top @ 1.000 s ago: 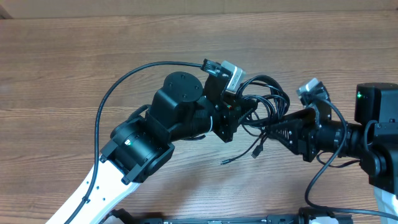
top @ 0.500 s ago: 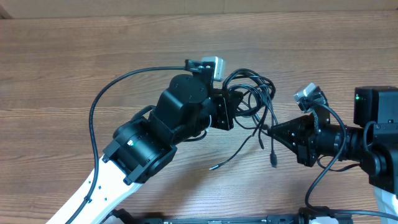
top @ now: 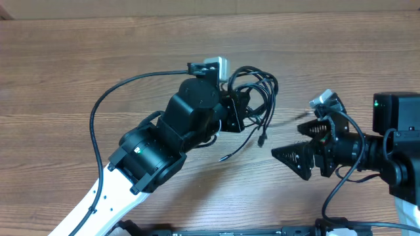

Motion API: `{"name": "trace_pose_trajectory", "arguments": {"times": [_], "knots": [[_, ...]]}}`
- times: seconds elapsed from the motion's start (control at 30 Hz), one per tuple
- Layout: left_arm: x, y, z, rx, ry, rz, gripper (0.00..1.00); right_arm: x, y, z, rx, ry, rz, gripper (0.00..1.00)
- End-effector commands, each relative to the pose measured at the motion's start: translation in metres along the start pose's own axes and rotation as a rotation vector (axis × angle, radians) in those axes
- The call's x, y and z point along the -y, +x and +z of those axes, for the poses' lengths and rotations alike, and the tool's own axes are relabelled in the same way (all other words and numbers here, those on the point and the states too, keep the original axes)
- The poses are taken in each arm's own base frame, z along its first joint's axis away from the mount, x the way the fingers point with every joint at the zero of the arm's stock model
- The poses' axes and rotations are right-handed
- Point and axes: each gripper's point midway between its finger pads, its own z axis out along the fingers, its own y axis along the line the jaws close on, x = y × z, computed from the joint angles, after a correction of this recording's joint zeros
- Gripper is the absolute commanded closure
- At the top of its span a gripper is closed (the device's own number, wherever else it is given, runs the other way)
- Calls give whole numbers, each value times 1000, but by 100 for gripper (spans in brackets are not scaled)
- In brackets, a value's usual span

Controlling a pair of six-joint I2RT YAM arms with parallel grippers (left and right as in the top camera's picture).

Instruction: Untangle cables

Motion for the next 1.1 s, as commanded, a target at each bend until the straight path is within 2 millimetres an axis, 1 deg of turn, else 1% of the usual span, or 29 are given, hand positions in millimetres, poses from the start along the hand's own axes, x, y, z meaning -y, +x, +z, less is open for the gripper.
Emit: {"name": "trace_pose_trajectory", "arguments": {"times": [0.0,0.03,0.1,0.13,0.23,0.33,0.43,0.47,0.57,0.6,0.67,0.77,0.87,1.07], "knots": [[16,6,-2,-48,89,220,96,44,8,-8,-31,271,157,0],[20,9,-3,-61,113,274,96,54,9,-11,-29,333,199,0],[25,14,-4,-80,149,349,96,68,10,-17,-18,422,269,0],[28,18,-5,-92,180,417,96,73,9,-19,-6,449,298,0],[33,23,-6,-101,222,557,96,74,7,-19,7,451,306,0],[32,28,-7,-110,236,670,96,72,6,-18,9,442,305,0],[24,35,-7,-140,225,766,96,67,5,-20,26,431,295,0],[21,39,-7,-155,222,826,96,63,3,-25,53,434,278,0],[18,42,-8,-166,225,880,96,55,-1,-34,107,438,242,0],[22,46,-9,-174,253,892,96,46,-4,-39,144,423,217,0],[30,53,-13,-190,329,926,96,31,-7,-43,179,379,154,0],[44,61,-19,-198,434,945,96,11,-9,-42,191,296,41,0],[56,68,-26,-211,527,942,96,9,-10,-42,192,284,21,0],[57,72,-28,-218,549,963,96,8,-11,-42,195,283,19,0]]}}
